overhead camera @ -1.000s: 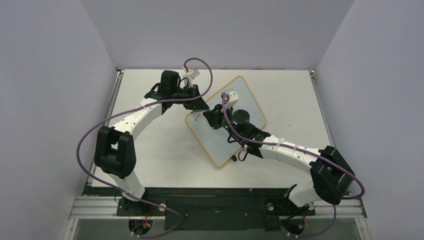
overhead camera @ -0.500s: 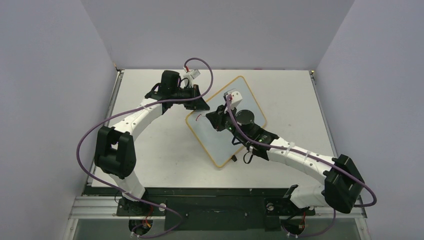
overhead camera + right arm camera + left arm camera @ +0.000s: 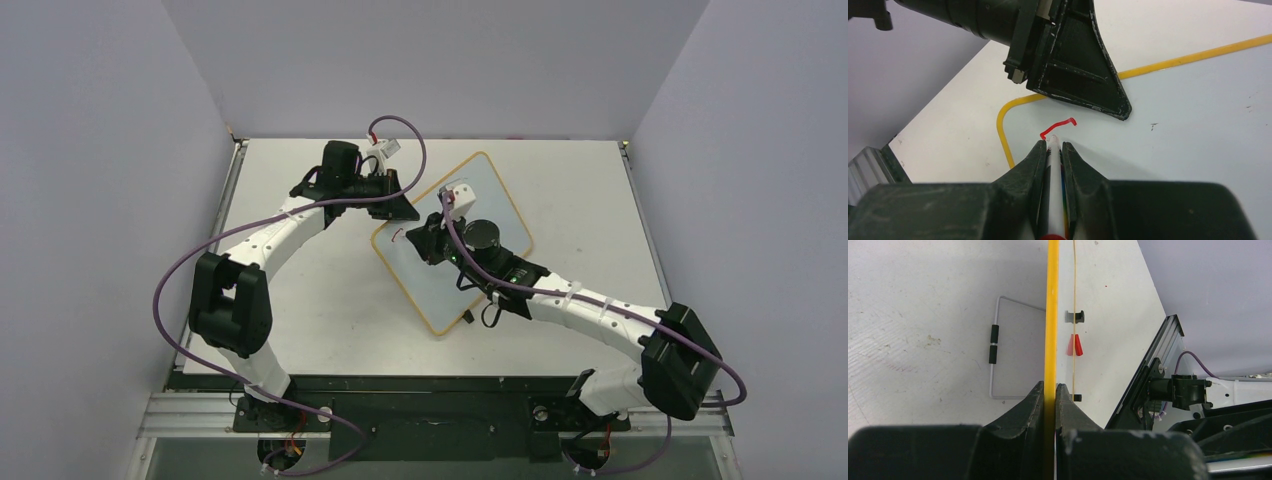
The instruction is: Write a sentence on the whiteboard
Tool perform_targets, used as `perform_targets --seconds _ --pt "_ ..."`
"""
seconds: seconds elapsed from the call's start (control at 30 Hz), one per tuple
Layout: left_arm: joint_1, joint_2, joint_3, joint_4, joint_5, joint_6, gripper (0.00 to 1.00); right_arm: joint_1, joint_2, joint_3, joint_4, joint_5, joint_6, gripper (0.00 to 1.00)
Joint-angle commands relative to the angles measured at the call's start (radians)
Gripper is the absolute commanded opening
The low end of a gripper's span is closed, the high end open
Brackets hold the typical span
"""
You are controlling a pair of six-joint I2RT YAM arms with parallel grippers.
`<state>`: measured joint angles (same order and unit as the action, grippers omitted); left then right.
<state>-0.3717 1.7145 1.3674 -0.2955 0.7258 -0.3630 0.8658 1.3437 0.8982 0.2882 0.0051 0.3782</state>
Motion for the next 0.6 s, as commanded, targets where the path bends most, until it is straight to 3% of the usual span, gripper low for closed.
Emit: perform_targets --seconds 0.0,0.57 --pt "-0.001 -0.035 0.015 0.029 -0.091 0.061 0.0 0.009 0.03 0.057 0.022 0.02 0.004 0.0" --pt "-0.003 -0.033 0.016 0.028 -0.091 0.063 0.0 0.009 0.083 0.093 0.009 0.029 -0.006 0.0"
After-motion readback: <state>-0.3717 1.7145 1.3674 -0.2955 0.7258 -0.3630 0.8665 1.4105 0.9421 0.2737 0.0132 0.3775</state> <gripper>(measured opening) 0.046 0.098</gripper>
